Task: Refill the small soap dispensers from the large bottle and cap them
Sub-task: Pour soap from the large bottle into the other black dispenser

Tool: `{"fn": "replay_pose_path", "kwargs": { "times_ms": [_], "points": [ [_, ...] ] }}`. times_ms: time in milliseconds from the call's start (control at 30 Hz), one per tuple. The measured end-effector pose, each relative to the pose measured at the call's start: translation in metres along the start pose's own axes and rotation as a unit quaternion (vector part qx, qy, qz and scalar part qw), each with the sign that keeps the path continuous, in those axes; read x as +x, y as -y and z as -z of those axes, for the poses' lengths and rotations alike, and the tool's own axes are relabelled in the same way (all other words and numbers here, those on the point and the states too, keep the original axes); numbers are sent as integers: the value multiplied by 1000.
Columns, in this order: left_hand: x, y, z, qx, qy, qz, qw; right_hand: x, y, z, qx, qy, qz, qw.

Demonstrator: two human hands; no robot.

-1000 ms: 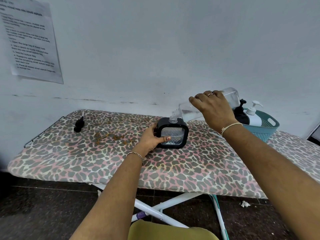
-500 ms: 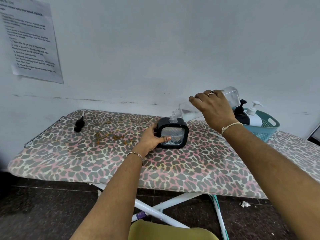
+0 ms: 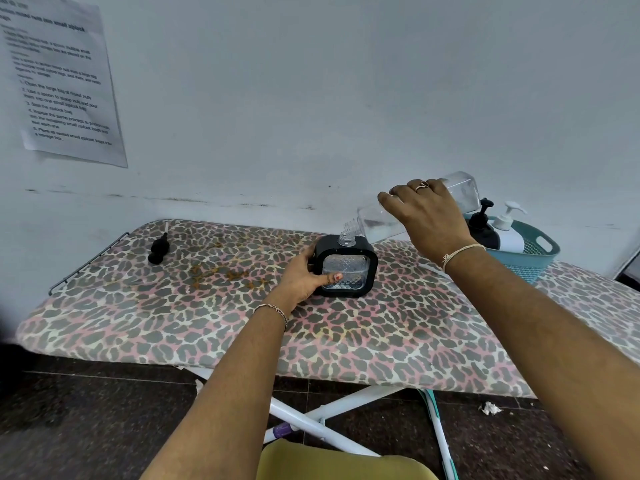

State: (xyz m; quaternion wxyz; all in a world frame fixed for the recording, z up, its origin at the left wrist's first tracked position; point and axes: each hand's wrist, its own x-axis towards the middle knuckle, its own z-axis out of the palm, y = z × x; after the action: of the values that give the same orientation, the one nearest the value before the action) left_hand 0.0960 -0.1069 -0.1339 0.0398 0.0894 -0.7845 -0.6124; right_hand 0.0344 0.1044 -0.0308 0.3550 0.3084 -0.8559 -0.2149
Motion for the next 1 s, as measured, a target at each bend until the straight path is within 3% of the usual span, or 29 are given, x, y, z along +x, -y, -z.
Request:
{"fn": "replay_pose_path", "kwargs": {
  "times_ms": [1000],
  "points": [
    [3,3,0,14,-7,3,1000,2,0,-3,5,-21,-1,1000]
  ]
}}
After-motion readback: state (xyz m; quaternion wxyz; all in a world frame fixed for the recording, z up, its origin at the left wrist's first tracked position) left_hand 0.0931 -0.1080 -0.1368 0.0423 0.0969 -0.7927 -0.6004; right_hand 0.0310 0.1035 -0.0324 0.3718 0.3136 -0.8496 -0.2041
